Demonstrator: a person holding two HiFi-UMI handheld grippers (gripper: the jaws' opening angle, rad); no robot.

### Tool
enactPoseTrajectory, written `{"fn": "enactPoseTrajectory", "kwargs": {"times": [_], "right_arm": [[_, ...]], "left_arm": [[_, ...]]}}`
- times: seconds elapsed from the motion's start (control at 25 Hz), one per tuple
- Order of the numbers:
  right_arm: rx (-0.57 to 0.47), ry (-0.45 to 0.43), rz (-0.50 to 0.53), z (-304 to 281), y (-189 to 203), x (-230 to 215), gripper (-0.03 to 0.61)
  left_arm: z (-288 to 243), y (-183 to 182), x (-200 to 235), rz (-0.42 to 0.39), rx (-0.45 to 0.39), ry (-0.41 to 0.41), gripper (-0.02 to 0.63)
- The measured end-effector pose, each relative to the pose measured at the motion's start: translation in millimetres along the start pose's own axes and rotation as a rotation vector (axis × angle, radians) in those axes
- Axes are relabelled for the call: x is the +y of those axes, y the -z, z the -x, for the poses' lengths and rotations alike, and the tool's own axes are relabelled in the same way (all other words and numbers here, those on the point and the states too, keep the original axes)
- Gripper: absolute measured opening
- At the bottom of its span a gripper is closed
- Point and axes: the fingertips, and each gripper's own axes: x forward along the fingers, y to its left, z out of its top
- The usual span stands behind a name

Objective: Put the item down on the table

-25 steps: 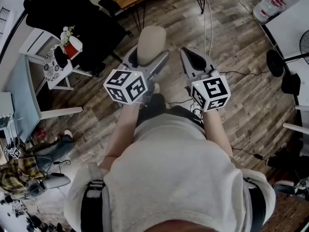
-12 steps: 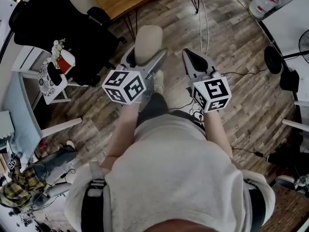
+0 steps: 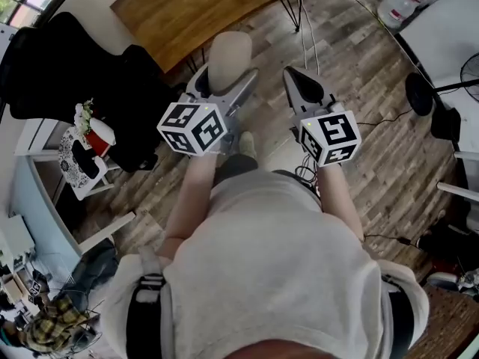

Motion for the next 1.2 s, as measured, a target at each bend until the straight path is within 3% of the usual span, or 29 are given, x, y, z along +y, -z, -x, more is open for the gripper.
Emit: {"fn": "enactPoseTrajectory", "kwargs": {"times": [0.36,0.68,1.2], "right_arm": [[-0.009,0.028,0.010,-79.5,-22.6,-34.5,0.011],[0.034,0.015,0.020,-115.6,-15.7,-33.9,0.011],[0.021,-0.096,0.048,-199.5,-34.9,-71.6,0.011]], "left_arm": [[-58.0,-42.9,50.7,-0.013,-0.001,0.046,0.420],[-66.9,-47.0,83.7,0.045,-0.001,0.052,0.420],[-104.7,-73.9,141.5,0.052,-0.049,-0.054,0.420]]}}
